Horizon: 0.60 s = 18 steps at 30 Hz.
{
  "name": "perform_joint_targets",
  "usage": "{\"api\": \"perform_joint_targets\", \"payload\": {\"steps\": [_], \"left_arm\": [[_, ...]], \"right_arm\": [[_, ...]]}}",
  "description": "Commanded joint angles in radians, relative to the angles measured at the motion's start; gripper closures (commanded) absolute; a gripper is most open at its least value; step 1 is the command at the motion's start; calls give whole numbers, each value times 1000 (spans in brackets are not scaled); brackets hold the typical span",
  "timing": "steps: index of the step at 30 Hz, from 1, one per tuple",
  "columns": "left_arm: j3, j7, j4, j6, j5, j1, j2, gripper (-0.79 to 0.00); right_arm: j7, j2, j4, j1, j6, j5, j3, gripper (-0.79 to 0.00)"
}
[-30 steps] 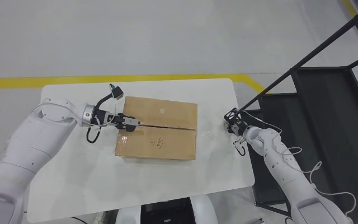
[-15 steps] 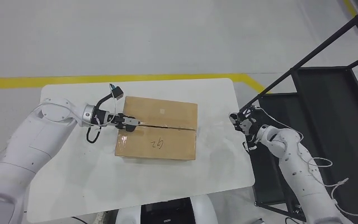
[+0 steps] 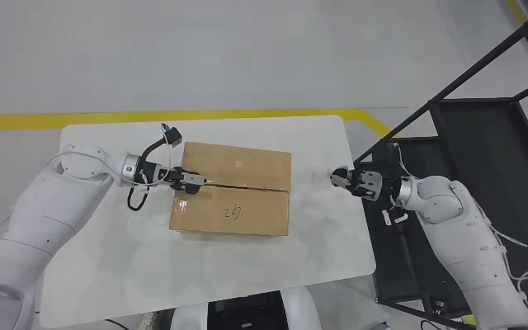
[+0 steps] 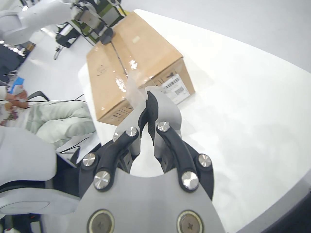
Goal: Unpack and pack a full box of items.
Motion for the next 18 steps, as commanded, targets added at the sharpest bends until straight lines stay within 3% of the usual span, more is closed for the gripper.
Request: {"api": "perform_joint_targets", "payload": {"steps": [1,9,18], "left_arm": [[0,0,0,0,0,0,0,-785],[-19,40,-39,25,31,29,4,-785],[-60,46,-70,44,68,54,11,-785]], "right_arm": [[-3,32,-15,2,2,118,-35,0],[31,161,-88,55,37,346,-172,0],[44,218,-101,234,49,427,-351,0]]}}
